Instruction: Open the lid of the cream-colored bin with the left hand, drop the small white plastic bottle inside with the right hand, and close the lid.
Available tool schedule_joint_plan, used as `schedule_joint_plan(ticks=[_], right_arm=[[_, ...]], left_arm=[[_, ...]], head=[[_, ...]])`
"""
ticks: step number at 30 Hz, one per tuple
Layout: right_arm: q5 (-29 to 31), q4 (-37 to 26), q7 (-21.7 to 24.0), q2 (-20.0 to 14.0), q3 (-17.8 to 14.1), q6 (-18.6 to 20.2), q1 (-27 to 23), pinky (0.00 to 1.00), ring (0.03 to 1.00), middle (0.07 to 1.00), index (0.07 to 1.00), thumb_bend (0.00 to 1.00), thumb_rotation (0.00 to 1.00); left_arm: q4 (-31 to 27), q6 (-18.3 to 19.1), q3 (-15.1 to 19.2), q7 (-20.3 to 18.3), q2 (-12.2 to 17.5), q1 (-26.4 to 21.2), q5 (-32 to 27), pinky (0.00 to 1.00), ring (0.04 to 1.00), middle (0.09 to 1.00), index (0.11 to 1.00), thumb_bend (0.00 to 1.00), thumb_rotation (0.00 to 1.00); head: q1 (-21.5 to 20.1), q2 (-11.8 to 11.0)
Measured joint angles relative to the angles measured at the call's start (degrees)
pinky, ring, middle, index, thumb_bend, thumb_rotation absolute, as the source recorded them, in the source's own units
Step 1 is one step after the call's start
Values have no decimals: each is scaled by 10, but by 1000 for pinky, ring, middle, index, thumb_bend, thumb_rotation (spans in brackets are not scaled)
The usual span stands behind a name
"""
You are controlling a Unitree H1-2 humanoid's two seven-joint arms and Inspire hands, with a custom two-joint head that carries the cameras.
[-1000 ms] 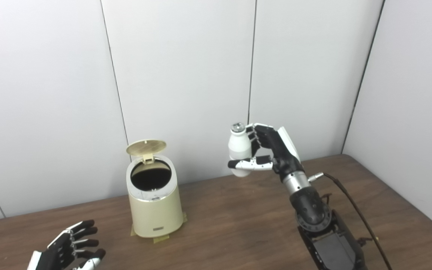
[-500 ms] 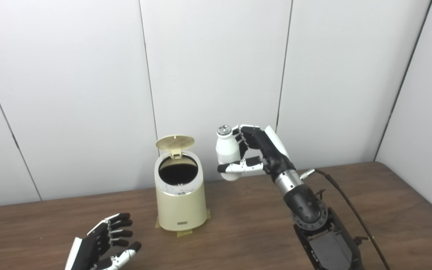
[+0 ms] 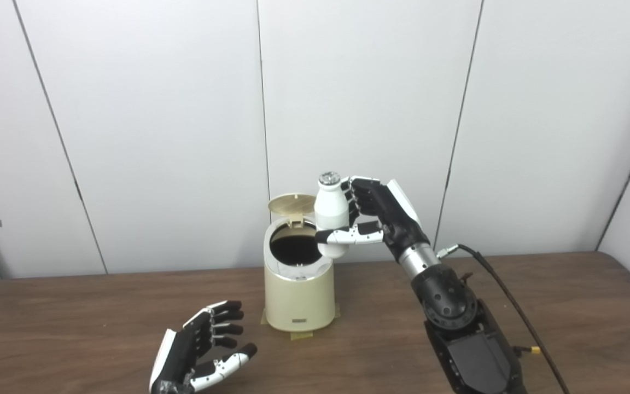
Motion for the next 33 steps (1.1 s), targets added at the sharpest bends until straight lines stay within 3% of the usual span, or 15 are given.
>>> schedule_joint_plan(ticks=[15,33], right_arm=[[-5,53,-17,26,7,-4,-14,337,382,484,554,509,0],[-22,179,-50,40,26,-95,-63,306,412,492,555,491,0]], left_arm=[[-3,6,-2,4,-10,0,8,605,678,742,775,632,1],[-15,15,-6,12,-16,0,9,590,679,749,775,635,29]], head=[[21,4],[35,8]])
